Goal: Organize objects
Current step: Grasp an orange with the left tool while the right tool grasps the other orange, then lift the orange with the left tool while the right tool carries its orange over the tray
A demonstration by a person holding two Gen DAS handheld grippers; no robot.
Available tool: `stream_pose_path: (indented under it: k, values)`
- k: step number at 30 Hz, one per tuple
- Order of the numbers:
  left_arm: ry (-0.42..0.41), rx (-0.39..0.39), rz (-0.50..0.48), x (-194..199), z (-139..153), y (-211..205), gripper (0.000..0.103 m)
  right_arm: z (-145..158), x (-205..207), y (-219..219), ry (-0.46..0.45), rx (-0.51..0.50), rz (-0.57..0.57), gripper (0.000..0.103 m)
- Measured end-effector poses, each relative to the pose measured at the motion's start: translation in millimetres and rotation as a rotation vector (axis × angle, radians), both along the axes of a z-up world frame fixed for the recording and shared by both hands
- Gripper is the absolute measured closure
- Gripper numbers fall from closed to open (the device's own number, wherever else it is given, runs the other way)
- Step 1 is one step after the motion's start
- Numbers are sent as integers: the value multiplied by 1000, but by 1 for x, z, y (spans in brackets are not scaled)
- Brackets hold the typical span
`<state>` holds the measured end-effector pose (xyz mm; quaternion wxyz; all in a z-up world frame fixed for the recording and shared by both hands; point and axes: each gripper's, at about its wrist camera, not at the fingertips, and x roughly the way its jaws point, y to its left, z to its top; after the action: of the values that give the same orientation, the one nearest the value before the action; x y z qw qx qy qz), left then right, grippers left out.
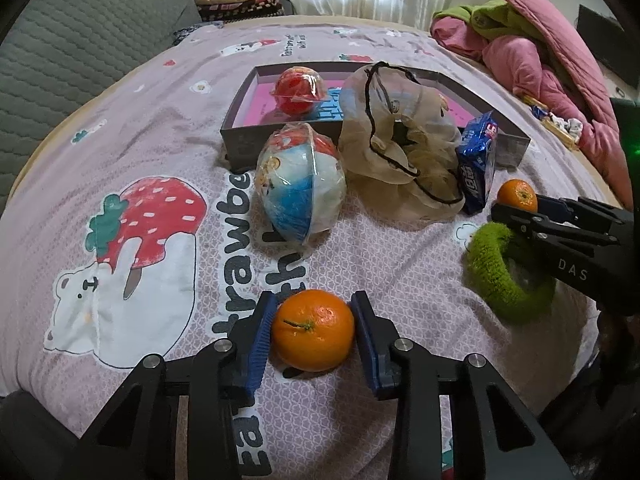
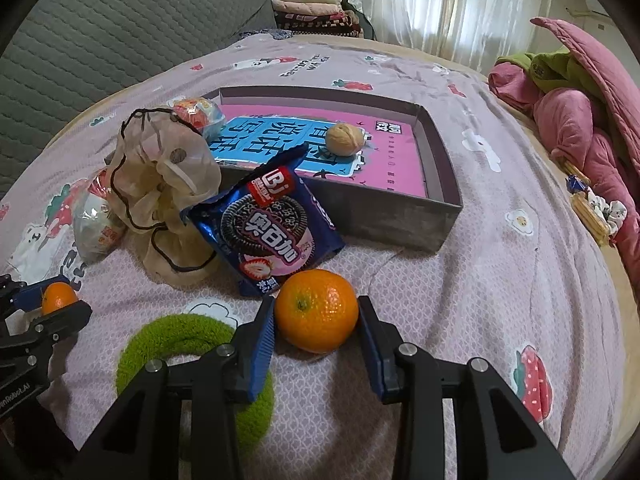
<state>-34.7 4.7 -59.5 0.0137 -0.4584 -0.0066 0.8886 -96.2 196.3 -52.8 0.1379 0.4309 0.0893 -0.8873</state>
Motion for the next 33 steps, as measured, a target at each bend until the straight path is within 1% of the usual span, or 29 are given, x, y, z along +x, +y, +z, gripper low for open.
stream_pose_path:
  k: [6,16,24,33]
  values:
    - [25,10,-2,5,8,0,64,6,5,10,13,-29,-20,64]
    - [66,-7,3,8,25,1,64,25,14,14,43,-81,-34,64]
    - [112,-4,16,11,47,0,64,49,29,10,98,-98,-25,64]
    - [168,-2,-2,10,74,7,64,73,42,10,146,-113,-26,64]
